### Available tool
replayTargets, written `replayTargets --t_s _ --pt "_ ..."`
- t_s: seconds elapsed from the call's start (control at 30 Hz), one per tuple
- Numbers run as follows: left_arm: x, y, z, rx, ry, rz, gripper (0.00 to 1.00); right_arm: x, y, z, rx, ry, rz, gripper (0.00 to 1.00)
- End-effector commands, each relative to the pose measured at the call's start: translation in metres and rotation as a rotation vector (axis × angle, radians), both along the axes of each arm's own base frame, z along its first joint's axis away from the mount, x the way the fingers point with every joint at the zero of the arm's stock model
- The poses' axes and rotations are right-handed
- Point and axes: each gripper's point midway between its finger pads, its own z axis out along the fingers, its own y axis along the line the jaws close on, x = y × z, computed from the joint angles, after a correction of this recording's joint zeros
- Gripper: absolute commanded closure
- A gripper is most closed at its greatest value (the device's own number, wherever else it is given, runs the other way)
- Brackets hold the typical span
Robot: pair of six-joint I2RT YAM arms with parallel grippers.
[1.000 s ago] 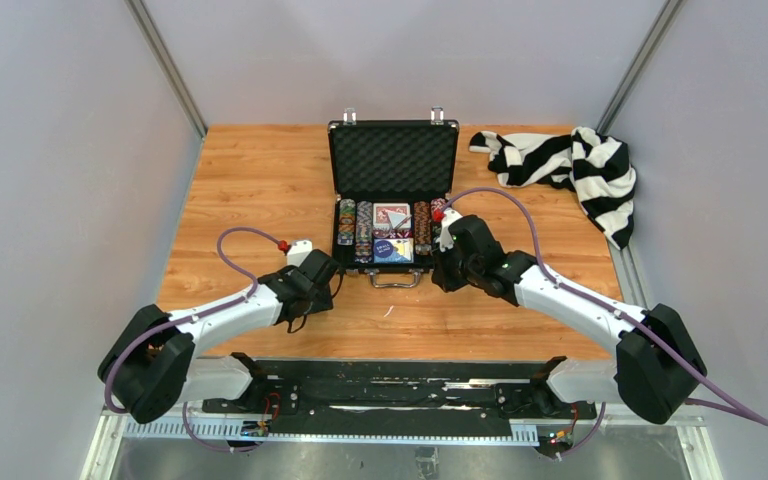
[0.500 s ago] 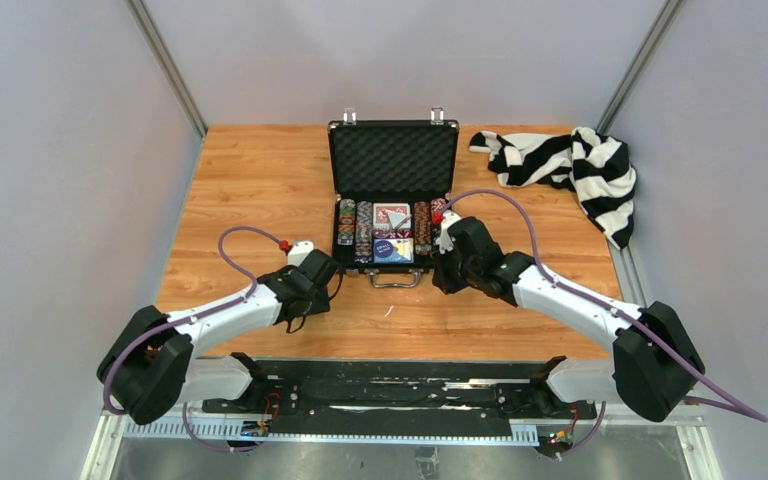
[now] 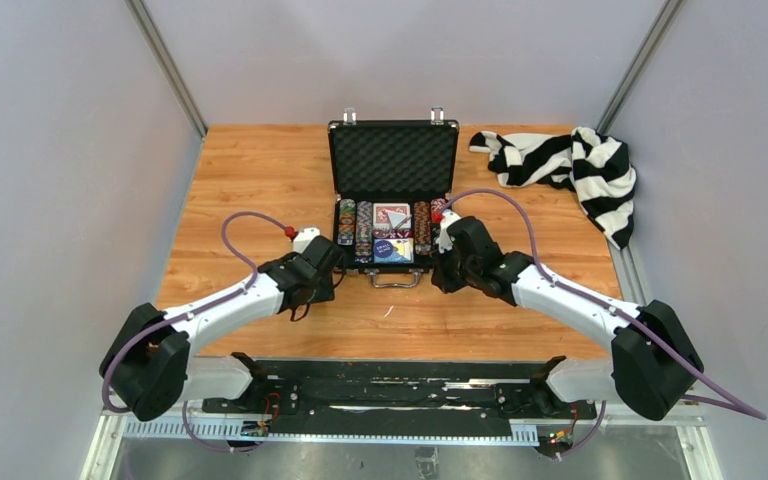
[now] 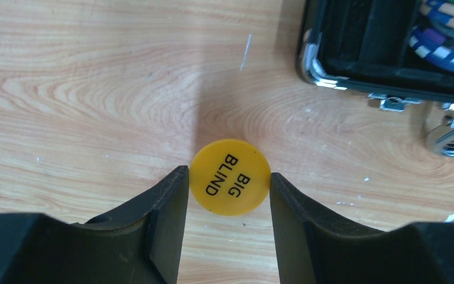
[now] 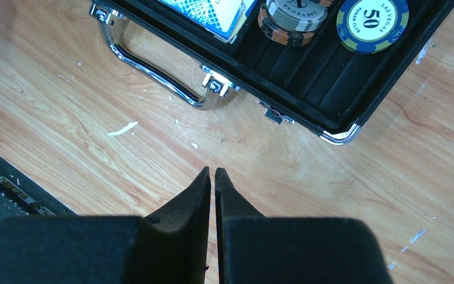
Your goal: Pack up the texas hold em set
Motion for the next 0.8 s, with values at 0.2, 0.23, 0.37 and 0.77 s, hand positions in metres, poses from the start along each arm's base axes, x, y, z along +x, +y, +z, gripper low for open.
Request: replayTargets --t_s 0.2,0.23,0.37,0.77 --pt "0.039 -0.041 0.029 -0.029 -0.028 -0.083 0.50 0.004 -0.010 0.009 -0.006 -0.036 -0.026 0.94" --pt "0.044 -0.046 0.031 -0.029 -0.029 -0.090 0.50 0.004 -0.010 0.009 -0.007 -0.036 -0.027 0.94" --pt "0.065 -0.068 0.039 -0.037 -0.037 -0.124 0.50 0.005 -0.012 0.008 -0.013 -0.038 -0.031 0.94" --pt "0.129 -0.166 0.047 -0.067 -0.048 -0.252 0.49 0.008 -0.018 0.010 -0.031 -0.047 -0.053 0.94"
